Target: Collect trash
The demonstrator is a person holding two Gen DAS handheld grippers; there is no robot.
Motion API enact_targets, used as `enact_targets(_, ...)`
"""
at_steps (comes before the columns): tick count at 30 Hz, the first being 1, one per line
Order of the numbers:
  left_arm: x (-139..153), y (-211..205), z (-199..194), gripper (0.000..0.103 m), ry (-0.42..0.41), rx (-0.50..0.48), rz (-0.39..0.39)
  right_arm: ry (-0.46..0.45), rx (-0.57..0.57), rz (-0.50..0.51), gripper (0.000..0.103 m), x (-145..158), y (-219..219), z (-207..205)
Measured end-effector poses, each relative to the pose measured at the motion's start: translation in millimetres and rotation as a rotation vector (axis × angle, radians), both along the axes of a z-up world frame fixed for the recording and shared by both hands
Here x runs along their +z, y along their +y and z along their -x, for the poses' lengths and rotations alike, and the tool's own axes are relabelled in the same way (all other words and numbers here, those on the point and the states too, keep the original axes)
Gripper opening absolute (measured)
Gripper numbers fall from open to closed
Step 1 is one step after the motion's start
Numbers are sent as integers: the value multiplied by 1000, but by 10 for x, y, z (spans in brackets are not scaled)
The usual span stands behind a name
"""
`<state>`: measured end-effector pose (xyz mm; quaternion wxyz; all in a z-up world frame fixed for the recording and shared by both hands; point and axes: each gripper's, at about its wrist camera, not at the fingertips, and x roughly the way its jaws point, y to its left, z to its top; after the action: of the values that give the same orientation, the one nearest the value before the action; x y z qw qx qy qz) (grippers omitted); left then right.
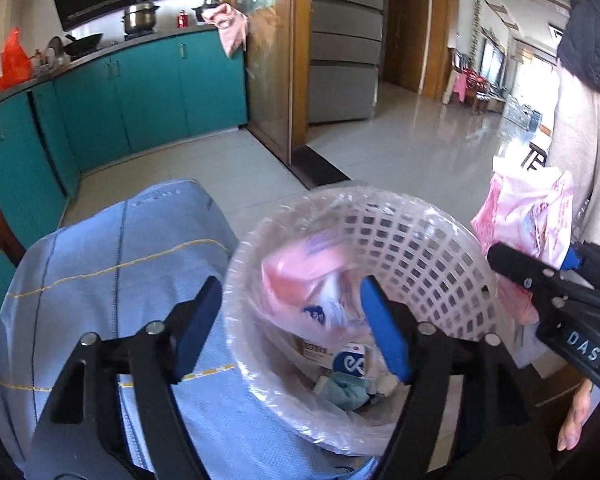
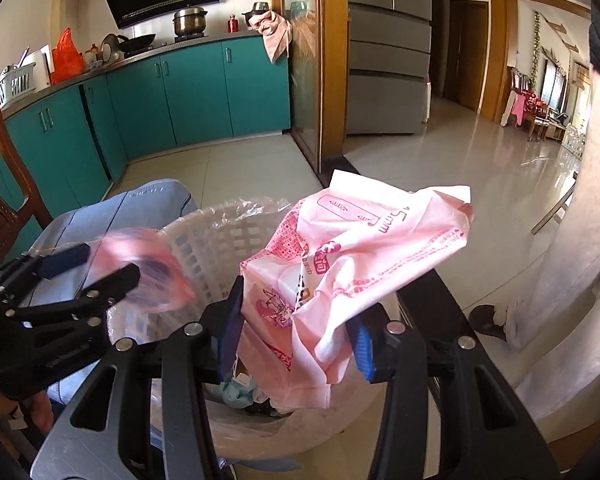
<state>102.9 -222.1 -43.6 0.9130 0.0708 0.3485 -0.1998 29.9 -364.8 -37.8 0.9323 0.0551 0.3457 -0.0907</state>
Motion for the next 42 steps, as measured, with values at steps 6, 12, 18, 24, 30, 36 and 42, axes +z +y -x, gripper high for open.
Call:
enact_targets(6,67,222,-17,84,-24,57,-7,20,-2,-25,71,-83,32,-72)
enact_targets(12,173,514,39,92,-54,126,-2,-3,2,-4,84,8,166,-43)
enact_targets(18,351,892,303,100,-146,216,-23,-52,60,32,95,192,553,88)
enact_targets(24,556,1342,678,100,-198,306,-11,-134,121,94,100,398,1059,389)
enact_targets(30,790,1600,1186,100,-262,353,-16,-197,137,129,100,581,1303,780)
enact_targets(36,946,1739,1580,100,-286,368,-3,-249,142,160,100,710,1459,1123)
enact_targets(42,1037,1792,1755,100,-314,369,4,-259,145,144,100,713,1542,1218)
